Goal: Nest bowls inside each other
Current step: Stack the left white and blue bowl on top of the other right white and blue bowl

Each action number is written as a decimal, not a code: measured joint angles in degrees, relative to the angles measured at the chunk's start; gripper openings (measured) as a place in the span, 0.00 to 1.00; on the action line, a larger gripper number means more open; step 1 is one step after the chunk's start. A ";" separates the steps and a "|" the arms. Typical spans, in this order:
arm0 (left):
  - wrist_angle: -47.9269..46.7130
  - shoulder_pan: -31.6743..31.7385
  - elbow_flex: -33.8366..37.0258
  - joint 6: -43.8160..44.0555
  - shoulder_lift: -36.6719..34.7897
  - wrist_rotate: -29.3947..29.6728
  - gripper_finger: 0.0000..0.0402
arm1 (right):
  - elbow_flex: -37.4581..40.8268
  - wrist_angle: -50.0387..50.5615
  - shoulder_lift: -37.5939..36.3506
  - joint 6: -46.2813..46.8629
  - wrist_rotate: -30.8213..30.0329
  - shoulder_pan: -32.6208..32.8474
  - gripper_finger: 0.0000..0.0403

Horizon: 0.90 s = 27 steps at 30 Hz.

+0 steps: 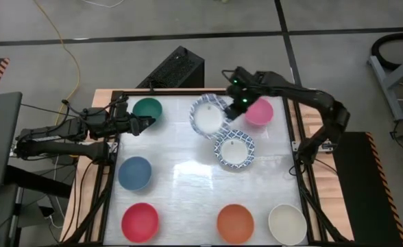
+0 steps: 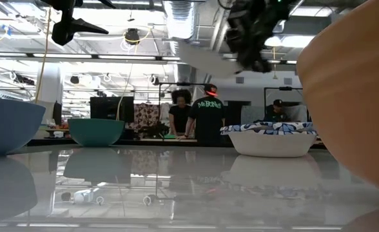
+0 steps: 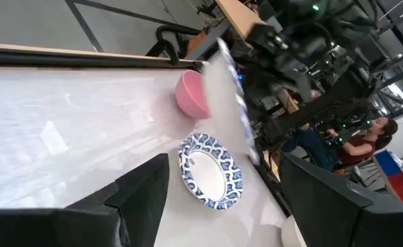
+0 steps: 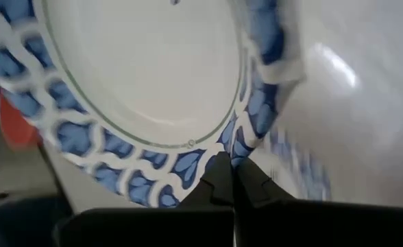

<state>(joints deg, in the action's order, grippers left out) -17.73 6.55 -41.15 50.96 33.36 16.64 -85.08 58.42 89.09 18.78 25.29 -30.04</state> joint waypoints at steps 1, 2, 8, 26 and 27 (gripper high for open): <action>-0.04 0.00 0.00 -0.02 0.00 0.00 0.65 | 0.00 2.93 -0.94 -0.46 -0.36 0.00 0.00; -0.05 0.01 0.00 -0.19 0.00 0.00 0.65 | 0.00 5.94 -1.72 -0.98 -1.32 0.07 0.00; 0.00 0.00 0.00 -1.71 0.00 0.00 0.65 | 0.63 18.33 -2.99 -1.48 -6.20 2.42 0.00; 0.02 0.00 0.00 -0.02 0.00 -1.38 0.65 | 22.10 6.15 -2.85 3.24 -5.69 7.78 0.00; 0.02 0.00 0.00 0.10 0.02 -1.38 0.65 | 22.30 6.06 -2.85 3.26 -5.71 7.78 0.00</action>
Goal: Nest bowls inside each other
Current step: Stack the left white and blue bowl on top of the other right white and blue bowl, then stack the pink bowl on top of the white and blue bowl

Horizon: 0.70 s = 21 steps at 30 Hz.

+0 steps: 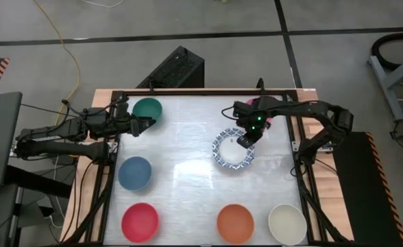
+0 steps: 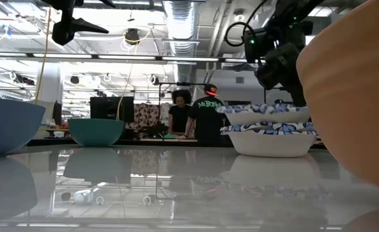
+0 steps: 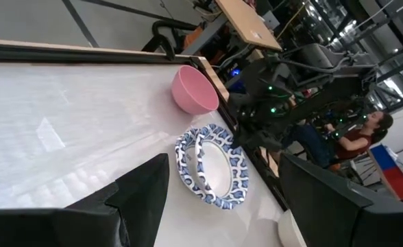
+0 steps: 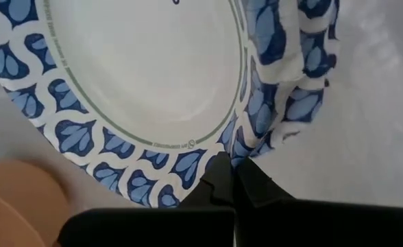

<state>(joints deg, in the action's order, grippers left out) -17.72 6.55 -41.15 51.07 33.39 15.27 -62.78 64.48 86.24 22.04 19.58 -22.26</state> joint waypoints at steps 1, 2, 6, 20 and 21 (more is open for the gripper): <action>0.00 0.00 0.00 0.00 0.00 0.00 0.65 | 0.18 0.03 0.00 0.00 -0.02 0.00 0.00; 0.00 0.02 0.00 0.01 -0.02 0.01 0.65 | 0.28 0.37 0.00 0.00 -0.04 0.00 0.00; 0.00 0.00 0.00 0.13 -0.02 0.02 0.65 | 0.32 1.29 0.00 -0.05 -2.56 0.02 0.02; 0.00 0.01 0.00 -0.38 -0.02 0.08 0.65 | 0.32 1.02 -0.01 -1.05 -3.63 0.07 0.35; 0.00 0.00 0.00 -0.47 -0.02 0.09 0.65 | 0.32 1.05 -0.10 -1.04 -3.59 0.06 0.37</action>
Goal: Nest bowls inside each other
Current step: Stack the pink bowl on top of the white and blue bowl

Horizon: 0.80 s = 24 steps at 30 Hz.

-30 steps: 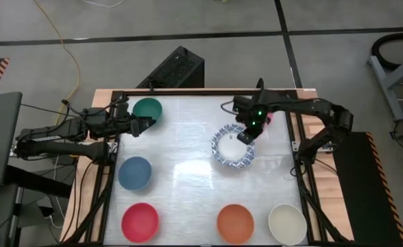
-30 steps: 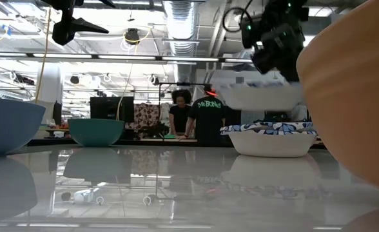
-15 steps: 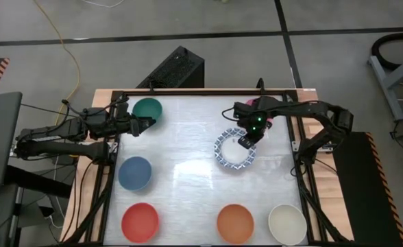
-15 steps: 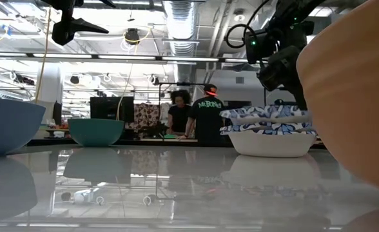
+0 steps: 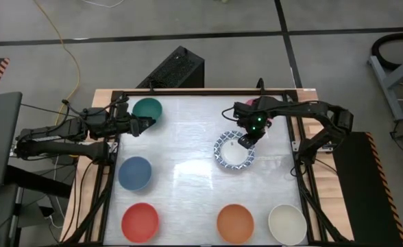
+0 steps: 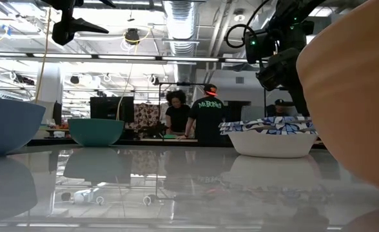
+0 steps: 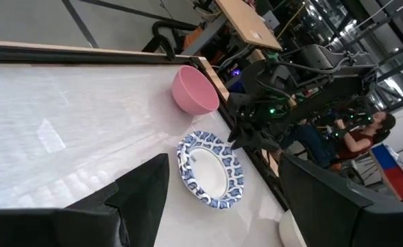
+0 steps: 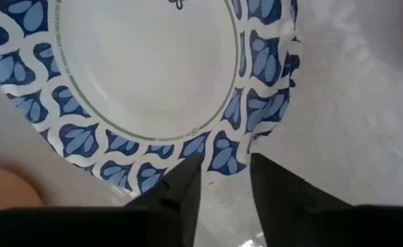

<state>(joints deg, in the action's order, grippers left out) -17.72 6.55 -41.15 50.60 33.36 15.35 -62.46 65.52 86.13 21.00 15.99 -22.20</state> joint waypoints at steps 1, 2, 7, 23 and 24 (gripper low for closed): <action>0.00 0.00 0.00 -0.26 0.00 0.00 0.65 | 0.00 0.01 -0.26 0.01 0.00 -0.06 0.39; -0.01 0.02 0.00 -0.42 0.02 0.00 0.65 | 0.00 -0.12 -0.66 0.01 -0.02 -0.06 0.40; -0.02 0.00 0.00 -1.38 0.02 0.03 0.65 | 0.00 -0.59 -4.57 -0.02 -1.96 -0.06 0.42; 0.00 0.02 0.00 -5.50 3.28 4.13 0.65 | -0.04 -1.07 -12.51 -9.49 -16.18 -0.07 0.43; -0.02 0.02 0.00 -5.70 3.86 4.10 0.65 | -0.04 -1.24 -11.93 -10.48 -17.21 -0.21 0.45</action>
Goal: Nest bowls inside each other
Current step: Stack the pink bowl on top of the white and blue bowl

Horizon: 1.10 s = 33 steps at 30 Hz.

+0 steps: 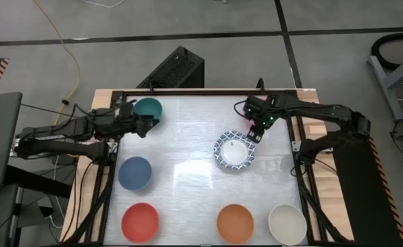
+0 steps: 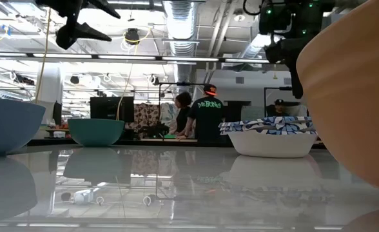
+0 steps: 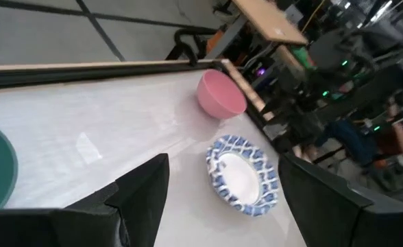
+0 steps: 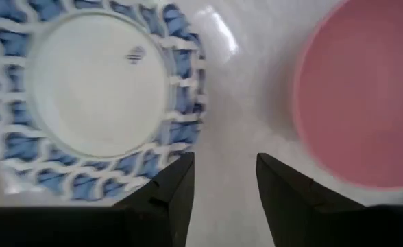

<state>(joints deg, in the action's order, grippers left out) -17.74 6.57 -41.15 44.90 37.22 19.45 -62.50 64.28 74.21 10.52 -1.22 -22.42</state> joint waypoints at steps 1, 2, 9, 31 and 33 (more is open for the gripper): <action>-0.01 -0.01 0.00 -0.16 0.61 -0.09 0.65 | 0.00 -0.24 0.60 -0.56 -1.59 -0.14 0.46; 0.02 0.00 -0.01 -0.21 1.18 -0.16 0.65 | 0.00 -0.31 1.23 -1.33 -2.98 -0.15 0.48; 0.00 -0.02 0.00 0.72 3.31 -1.32 0.65 | 0.00 -0.40 5.71 -3.21 -11.13 -1.40 0.58; -0.81 -0.02 0.00 1.43 2.52 -2.24 0.65 | 0.00 -3.28 18.13 -3.68 -11.67 -3.71 0.30; -0.83 -0.01 0.00 1.43 2.52 -2.23 0.65 | 0.00 -3.36 17.98 -3.45 -11.68 -3.73 0.16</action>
<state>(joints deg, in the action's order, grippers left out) -18.57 6.56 -41.15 46.33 39.75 17.22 -62.50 60.93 92.19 7.07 -12.91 -26.15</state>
